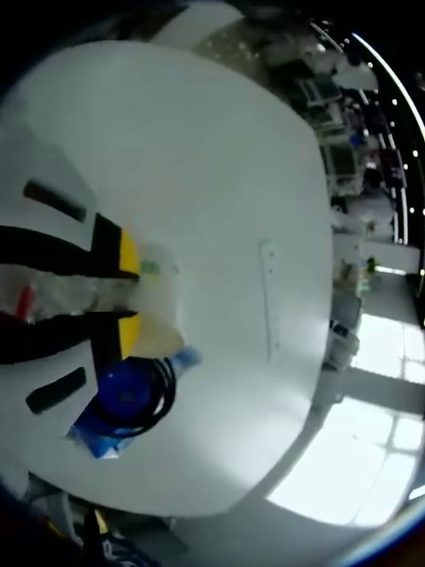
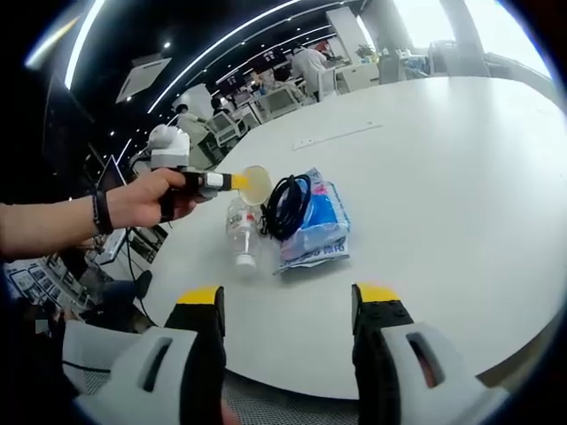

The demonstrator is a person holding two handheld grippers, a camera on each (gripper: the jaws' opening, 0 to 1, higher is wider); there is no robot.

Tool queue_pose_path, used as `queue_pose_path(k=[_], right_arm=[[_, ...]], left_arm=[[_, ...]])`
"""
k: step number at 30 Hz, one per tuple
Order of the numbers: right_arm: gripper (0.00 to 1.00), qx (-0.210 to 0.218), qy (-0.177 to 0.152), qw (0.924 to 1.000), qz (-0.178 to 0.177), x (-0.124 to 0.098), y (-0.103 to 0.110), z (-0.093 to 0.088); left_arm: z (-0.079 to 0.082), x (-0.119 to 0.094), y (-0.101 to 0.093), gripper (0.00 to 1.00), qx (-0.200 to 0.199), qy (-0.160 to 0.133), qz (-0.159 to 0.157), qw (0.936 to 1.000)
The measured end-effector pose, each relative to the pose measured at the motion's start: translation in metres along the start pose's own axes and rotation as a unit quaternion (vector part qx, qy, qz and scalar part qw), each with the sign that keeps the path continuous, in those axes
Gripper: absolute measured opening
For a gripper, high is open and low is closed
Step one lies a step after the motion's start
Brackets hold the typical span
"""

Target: Arrange the tabletop items into an orderly group along one side of the table until the central work area is clear of visible clutter.

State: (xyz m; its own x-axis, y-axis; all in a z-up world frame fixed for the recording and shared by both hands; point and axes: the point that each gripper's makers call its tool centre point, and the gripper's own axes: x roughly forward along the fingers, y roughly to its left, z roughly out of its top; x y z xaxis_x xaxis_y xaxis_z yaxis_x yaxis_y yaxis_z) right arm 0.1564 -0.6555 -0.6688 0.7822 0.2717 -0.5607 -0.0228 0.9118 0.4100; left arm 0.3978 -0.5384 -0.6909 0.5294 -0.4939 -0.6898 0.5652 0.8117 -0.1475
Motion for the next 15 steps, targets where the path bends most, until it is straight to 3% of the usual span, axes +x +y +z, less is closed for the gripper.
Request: queue_pose_path(k=[10,15], right_arm=[[0.56,0.001,0.000,1.0000,0.003,0.000,0.001,0.000],[0.56,-0.001,0.000,1.0000,0.006,0.001,0.003,0.000]], left_arm=[[0.002,-0.010,0.018,0.02,-0.019,-0.014,0.021,0.9995],[0.008,-0.017,0.022,0.00,-0.031,-0.020,0.015,0.9992]])
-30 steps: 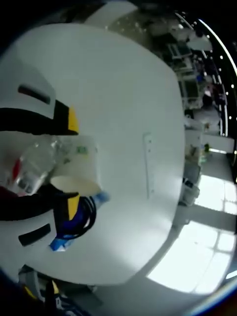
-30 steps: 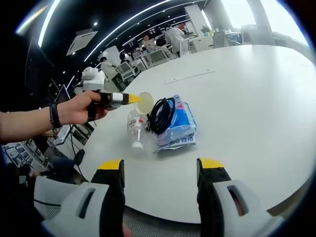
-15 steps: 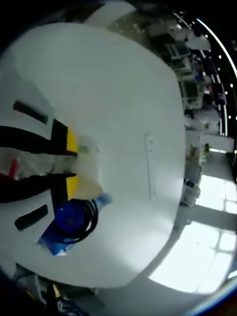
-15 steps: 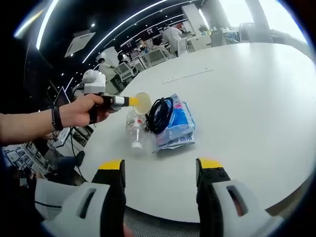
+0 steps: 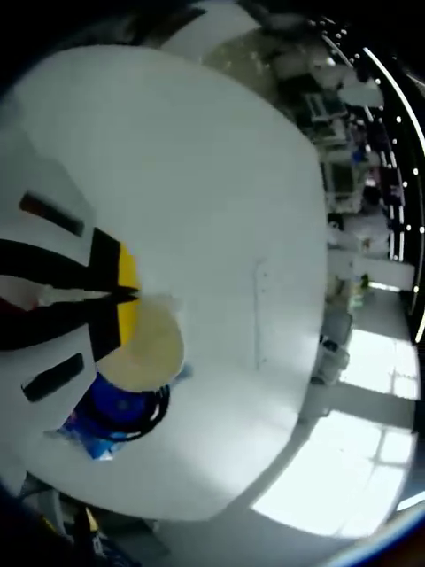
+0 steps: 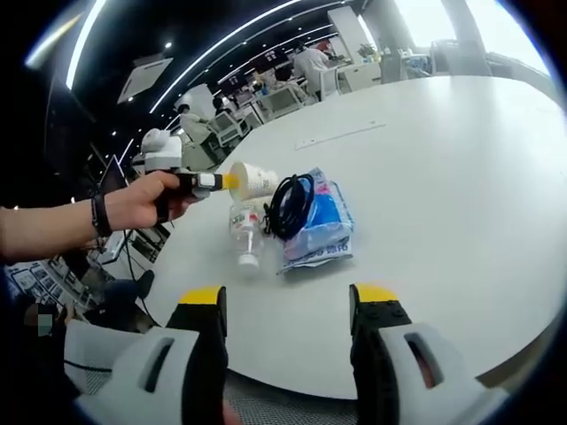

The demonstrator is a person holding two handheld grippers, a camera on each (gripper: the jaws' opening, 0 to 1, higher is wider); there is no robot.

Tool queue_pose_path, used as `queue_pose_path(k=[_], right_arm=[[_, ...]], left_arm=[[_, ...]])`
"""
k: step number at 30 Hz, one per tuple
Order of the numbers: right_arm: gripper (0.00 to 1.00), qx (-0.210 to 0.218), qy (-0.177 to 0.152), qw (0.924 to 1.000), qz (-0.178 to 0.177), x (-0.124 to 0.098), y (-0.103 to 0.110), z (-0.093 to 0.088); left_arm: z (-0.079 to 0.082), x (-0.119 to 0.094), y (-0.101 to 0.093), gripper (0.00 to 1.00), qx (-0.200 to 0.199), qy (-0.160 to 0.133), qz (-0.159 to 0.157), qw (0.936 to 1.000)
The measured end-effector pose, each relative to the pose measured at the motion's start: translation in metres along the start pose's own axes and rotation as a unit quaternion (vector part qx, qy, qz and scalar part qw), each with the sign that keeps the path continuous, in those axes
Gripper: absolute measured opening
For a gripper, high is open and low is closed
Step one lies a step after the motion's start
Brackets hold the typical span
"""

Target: Arrange the tabletop items into an orderly group along one side of the table until the central work area is clear of visible clutter.

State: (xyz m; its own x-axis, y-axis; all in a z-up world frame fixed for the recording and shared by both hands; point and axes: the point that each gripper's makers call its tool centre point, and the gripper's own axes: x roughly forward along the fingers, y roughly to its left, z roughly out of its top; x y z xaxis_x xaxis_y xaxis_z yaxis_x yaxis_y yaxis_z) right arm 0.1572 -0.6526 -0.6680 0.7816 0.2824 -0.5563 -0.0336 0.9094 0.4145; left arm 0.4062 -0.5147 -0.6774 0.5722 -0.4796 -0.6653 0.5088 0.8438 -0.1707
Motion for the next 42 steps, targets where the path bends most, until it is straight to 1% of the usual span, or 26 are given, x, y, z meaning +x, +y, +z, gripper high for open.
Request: queue_pose_path(k=[5,10,14,19,22,26,28,31,32,35,36,42], right_arm=[[0.56,0.002,-0.001,1.0000,0.001,0.000,0.000,0.000],[0.55,0.005,-0.002,1.0000,0.002,0.000,0.000,0.001],[0.55,0.005,-0.003,1.0000,0.003,0.000,0.001,0.001],[0.56,0.000,-0.002,1.0000,0.005,0.000,0.003,0.001],[0.56,-0.008,0.001,0.9999,0.008,0.001,0.006,-0.001],[0.56,-0.015,0.006,0.9998,0.011,0.002,0.008,-0.004],[0.56,-0.017,0.007,0.9998,0.011,0.002,0.008,-0.004],[0.56,-0.018,0.009,0.9997,0.013,0.002,0.009,-0.005],[0.56,-0.019,0.010,0.9997,0.014,0.002,0.009,-0.005],[0.56,-0.023,0.011,0.9995,0.016,0.003,0.010,-0.006],[0.56,-0.024,0.012,0.9995,0.017,0.003,0.011,-0.006],[0.56,-0.031,0.016,0.9992,0.021,0.004,0.013,-0.008]], left_arm=[[0.002,-0.007,0.005,0.00,-0.002,-0.005,0.004,1.0000],[0.002,-0.020,0.019,0.00,-0.006,-0.010,0.011,0.9999],[-0.003,-0.040,0.047,0.00,-0.017,-0.013,0.028,0.9994],[-0.016,-0.067,0.080,0.00,-0.026,-0.012,0.050,0.9983],[-0.029,-0.085,0.098,0.00,-0.034,-0.008,0.066,0.9972],[-0.047,-0.102,0.112,0.00,-0.044,-0.001,0.077,0.9961],[-0.060,-0.111,0.119,0.00,-0.053,0.005,0.082,0.9952],[-0.071,-0.118,0.123,0.00,-0.057,0.009,0.087,0.9946],[-0.079,-0.122,0.125,0.00,-0.058,0.015,0.088,0.9943],[-0.087,-0.128,0.128,0.00,-0.063,0.019,0.092,0.9935],[-0.090,-0.130,0.128,0.00,-0.071,0.020,0.092,0.9930],[-0.093,-0.134,0.128,0.00,-0.072,0.020,0.093,0.9929]])
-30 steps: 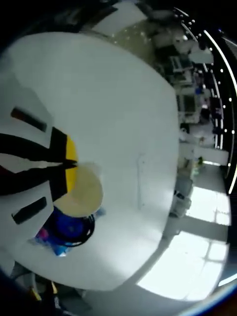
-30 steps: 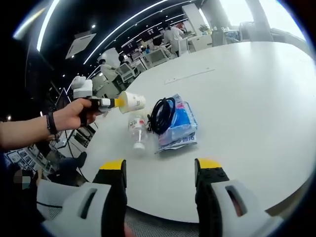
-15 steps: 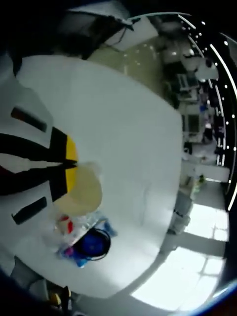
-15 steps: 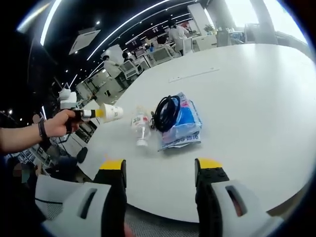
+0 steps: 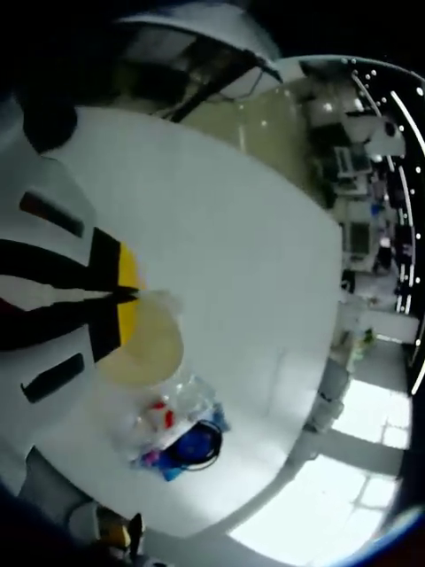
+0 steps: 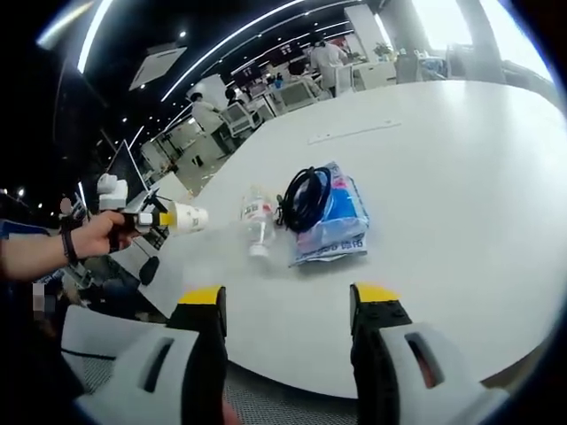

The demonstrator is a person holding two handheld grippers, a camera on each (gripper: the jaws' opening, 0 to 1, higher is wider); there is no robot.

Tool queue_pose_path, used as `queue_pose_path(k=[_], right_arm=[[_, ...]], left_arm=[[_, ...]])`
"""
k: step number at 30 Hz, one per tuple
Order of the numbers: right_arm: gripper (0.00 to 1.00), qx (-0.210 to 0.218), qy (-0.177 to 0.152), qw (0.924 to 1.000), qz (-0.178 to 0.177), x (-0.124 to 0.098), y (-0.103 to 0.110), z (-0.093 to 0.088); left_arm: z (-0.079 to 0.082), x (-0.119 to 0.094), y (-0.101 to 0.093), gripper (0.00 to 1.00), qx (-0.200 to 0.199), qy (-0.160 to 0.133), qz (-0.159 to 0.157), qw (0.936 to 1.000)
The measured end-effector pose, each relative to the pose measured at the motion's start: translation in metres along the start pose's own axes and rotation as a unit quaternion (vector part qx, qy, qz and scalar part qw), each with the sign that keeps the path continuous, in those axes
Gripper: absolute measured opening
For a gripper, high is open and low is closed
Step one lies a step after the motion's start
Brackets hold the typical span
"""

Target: Arrange the tabletop items into an orderly group along one side of the table until the central work area is clear of visible clutter.

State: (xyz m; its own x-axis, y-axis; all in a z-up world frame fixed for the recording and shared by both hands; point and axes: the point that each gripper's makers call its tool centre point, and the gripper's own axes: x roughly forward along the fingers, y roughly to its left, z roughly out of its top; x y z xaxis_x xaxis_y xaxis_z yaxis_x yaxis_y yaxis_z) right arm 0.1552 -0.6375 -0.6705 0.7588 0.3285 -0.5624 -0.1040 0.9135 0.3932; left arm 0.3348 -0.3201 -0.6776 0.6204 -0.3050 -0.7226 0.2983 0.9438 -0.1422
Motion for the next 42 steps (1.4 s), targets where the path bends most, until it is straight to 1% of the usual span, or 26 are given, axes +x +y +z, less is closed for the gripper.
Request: queue_pose_path(k=[10,14,17,37,42], right_arm=[[0.56,0.003,-0.003,1.0000,-0.004,-0.0009,-0.0020,0.0010],[0.56,0.003,-0.004,1.0000,-0.006,-0.0014,-0.0025,0.0016],[0.56,0.004,-0.004,1.0000,-0.006,-0.0013,-0.0025,0.0018],[0.56,0.008,-0.005,0.9999,-0.006,-0.0022,-0.0028,0.0026],[0.56,0.011,-0.008,0.9999,-0.008,-0.0028,-0.0042,0.0029]], left_arm=[[0.0023,-0.0005,0.0000,0.00,0.000,0.001,-0.002,1.0000],[0.0030,0.0009,-0.0024,0.00,-0.007,0.002,-0.005,1.0000],[0.0032,0.0020,-0.0043,0.00,-0.003,0.003,-0.006,1.0000],[-0.0008,0.0062,-0.0062,0.00,-0.012,0.014,-0.006,0.9998],[-0.0018,0.0070,-0.0066,0.03,-0.016,0.017,-0.005,0.9997]])
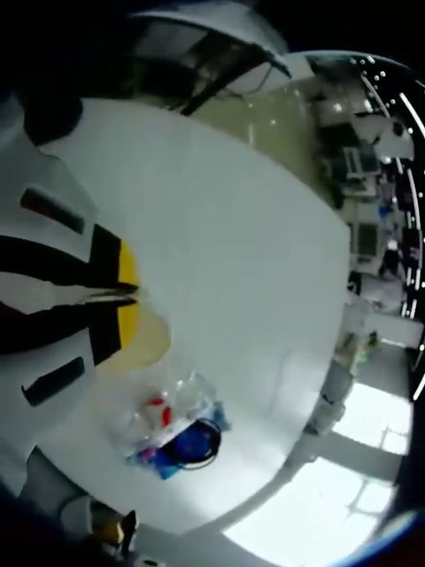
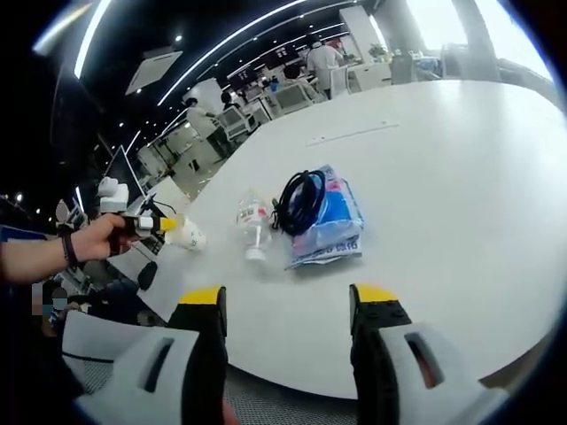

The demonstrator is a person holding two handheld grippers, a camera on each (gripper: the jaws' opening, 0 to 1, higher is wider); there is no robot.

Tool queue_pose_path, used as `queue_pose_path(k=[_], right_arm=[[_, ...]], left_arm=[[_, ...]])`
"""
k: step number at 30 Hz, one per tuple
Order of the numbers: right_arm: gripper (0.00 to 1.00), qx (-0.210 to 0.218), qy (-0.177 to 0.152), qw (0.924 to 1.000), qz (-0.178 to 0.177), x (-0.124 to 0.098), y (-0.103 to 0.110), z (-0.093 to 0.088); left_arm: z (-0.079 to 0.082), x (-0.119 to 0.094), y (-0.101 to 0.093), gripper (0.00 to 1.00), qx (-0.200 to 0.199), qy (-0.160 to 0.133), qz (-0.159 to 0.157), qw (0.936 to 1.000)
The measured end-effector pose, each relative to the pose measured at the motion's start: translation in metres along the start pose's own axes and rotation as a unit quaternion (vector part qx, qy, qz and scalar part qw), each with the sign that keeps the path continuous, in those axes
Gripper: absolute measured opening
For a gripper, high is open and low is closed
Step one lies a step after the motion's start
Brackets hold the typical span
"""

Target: Arrange the tabletop items into an orderly group along one side of the table until the central work area is clear of visible clutter.

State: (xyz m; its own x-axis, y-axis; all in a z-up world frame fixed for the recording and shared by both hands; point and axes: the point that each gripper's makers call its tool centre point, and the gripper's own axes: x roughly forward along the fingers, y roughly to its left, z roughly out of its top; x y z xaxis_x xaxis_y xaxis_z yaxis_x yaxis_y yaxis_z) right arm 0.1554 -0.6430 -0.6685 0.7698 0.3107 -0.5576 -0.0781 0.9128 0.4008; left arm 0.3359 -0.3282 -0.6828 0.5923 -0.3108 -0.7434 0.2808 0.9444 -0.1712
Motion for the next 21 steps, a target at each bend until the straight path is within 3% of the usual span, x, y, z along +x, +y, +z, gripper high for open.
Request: queue_pose_path(k=[8,21], right_arm=[[0.56,-0.001,0.001,1.0000,0.001,0.0004,0.0003,0.0001],[0.56,-0.002,0.002,1.0000,0.000,0.0012,-0.0004,0.0000]], left_arm=[[0.0010,0.0009,-0.0007,0.03,-0.001,0.000,0.000,1.0000],[-0.0061,0.0023,0.0043,0.21,0.015,0.016,0.011,0.9997]])
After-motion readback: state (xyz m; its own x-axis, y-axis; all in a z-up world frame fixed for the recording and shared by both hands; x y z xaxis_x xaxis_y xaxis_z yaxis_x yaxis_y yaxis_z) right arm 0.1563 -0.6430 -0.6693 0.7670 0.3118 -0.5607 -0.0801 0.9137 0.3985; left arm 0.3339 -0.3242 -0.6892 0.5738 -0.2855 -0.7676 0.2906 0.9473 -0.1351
